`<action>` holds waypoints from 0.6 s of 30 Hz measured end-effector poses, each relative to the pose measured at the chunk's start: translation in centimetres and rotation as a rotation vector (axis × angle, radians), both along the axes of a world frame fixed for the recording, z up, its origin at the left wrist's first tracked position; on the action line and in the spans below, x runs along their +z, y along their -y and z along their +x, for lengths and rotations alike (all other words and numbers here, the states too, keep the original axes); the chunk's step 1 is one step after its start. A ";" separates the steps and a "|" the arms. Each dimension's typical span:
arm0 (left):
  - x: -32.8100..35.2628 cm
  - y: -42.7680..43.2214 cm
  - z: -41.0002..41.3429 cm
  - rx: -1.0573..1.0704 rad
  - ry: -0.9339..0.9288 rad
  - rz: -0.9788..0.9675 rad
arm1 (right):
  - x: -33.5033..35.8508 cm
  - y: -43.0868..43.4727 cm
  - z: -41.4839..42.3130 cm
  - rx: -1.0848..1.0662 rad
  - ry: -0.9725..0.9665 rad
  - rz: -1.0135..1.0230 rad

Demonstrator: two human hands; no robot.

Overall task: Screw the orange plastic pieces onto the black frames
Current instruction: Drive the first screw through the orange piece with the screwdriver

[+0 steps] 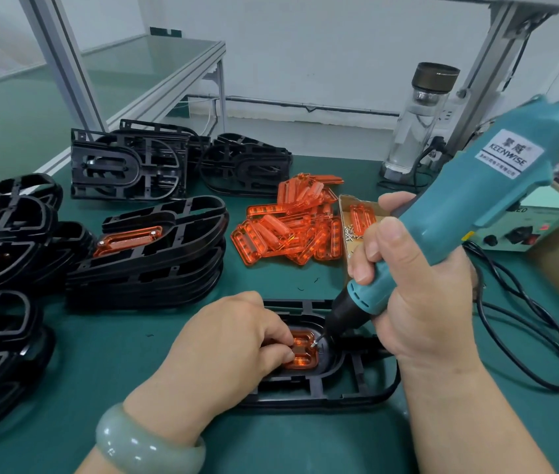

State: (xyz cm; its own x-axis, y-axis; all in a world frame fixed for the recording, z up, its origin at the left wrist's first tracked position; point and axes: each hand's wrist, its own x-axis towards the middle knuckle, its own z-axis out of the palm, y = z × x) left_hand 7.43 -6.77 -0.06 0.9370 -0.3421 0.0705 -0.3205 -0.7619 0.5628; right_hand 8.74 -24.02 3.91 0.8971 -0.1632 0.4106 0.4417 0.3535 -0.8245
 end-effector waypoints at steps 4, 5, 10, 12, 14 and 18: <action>0.0 0.2 -0.1 0.008 0.025 0.029 | 0.4 -0.3 0.1 0.093 0.043 -0.041; 0.0 0.3 -0.1 0.009 0.026 0.030 | 0.5 -0.4 0.2 0.103 0.040 -0.045; 0.0 0.5 -0.2 0.018 0.061 0.053 | 0.7 -0.7 0.5 0.147 0.016 -0.070; 0.0 0.6 -0.3 0.011 0.083 0.072 | 0.7 -0.8 0.5 0.176 0.006 -0.064; 0.0 0.7 -0.4 -0.010 0.098 0.084 | 0.8 -0.9 0.6 0.209 0.006 -0.063; 0.1 0.9 -0.3 -0.052 0.098 0.109 | 1.0 -0.9 0.7 0.257 -0.001 -0.077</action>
